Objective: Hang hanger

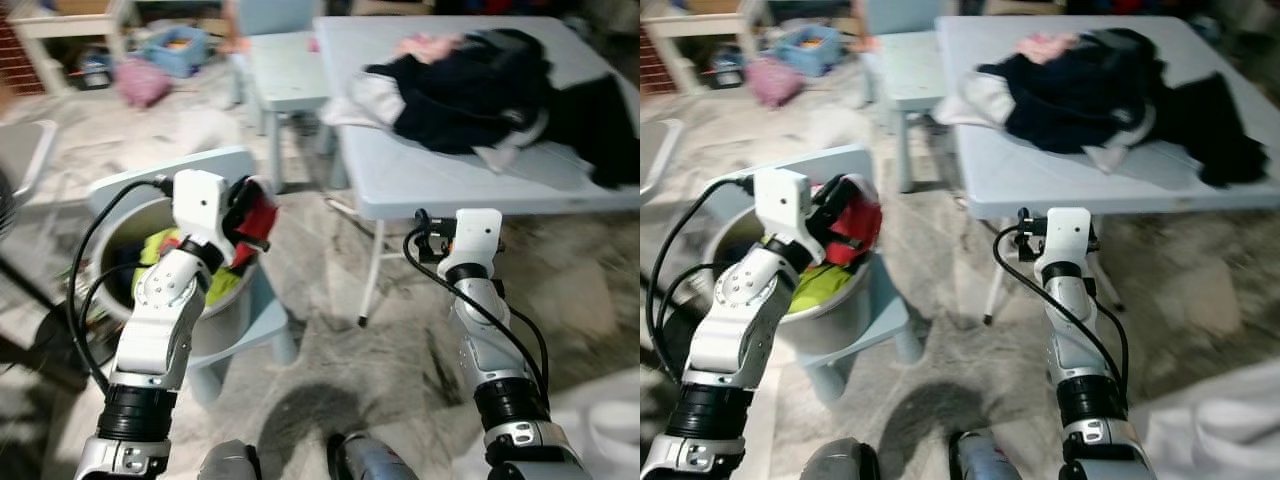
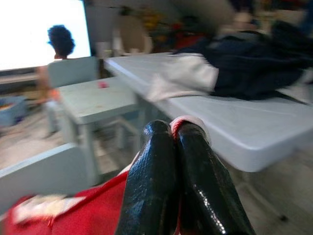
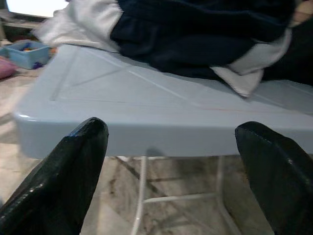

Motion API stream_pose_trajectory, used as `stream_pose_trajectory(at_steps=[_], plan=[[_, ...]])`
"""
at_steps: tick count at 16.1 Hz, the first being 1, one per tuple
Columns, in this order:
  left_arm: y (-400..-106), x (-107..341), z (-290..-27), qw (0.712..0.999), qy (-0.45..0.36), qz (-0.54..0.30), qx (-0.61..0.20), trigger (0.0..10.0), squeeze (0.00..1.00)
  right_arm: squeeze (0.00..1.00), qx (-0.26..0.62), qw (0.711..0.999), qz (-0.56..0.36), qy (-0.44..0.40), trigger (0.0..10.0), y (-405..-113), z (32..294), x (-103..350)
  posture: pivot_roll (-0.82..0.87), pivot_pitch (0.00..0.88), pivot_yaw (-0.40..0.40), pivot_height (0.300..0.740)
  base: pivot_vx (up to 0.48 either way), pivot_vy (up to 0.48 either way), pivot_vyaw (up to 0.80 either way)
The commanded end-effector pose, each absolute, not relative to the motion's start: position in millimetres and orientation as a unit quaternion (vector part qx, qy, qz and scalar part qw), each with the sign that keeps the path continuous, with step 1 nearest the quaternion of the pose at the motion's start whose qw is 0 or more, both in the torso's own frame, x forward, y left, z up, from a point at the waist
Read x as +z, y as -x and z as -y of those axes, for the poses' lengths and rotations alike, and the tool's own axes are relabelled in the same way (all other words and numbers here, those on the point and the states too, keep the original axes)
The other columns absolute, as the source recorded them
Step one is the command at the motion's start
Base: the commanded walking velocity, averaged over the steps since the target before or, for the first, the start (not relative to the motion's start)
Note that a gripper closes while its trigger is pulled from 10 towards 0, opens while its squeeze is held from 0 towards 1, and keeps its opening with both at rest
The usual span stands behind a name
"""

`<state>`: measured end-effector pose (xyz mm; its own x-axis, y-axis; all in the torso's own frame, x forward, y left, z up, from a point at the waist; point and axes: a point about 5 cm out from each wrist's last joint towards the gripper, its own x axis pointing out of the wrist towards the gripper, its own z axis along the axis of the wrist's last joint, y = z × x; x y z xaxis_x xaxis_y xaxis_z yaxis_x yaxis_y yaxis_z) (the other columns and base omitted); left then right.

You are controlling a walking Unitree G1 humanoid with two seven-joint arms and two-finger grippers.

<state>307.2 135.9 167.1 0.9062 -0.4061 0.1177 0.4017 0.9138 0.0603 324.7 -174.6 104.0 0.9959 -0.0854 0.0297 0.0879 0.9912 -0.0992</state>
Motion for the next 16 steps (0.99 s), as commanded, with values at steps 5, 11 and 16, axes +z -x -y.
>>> stream_pose_trajectory(at_steps=[5, 11, 16], plan=[[-305, 187, -116, 0.963, -0.022, 0.082, -0.256, 10.0, 0.00, 0.00, -0.054, 0.997, 0.017, 0.056, 10.0, -329, 177, 107, 0.05, 0.052, -0.036, 0.740, 0.000, 0.000, -0.80], [-296, 196, -69, 0.933, -0.009, 0.067, -0.354, 10.0, 0.00, 0.00, -0.079, 0.994, 0.019, 0.070, 10.0, -331, 180, 108, 0.05, 0.053, -0.032, 0.740, 0.000, 0.000, -0.80], [-267, 220, -31, 0.852, 0.092, 0.049, -0.513, 10.0, 0.00, 0.00, -0.124, 0.987, 0.017, 0.099, 10.0, -331, 194, 108, 0.05, 0.058, -0.023, 0.740, 0.000, 0.000, -0.80]])
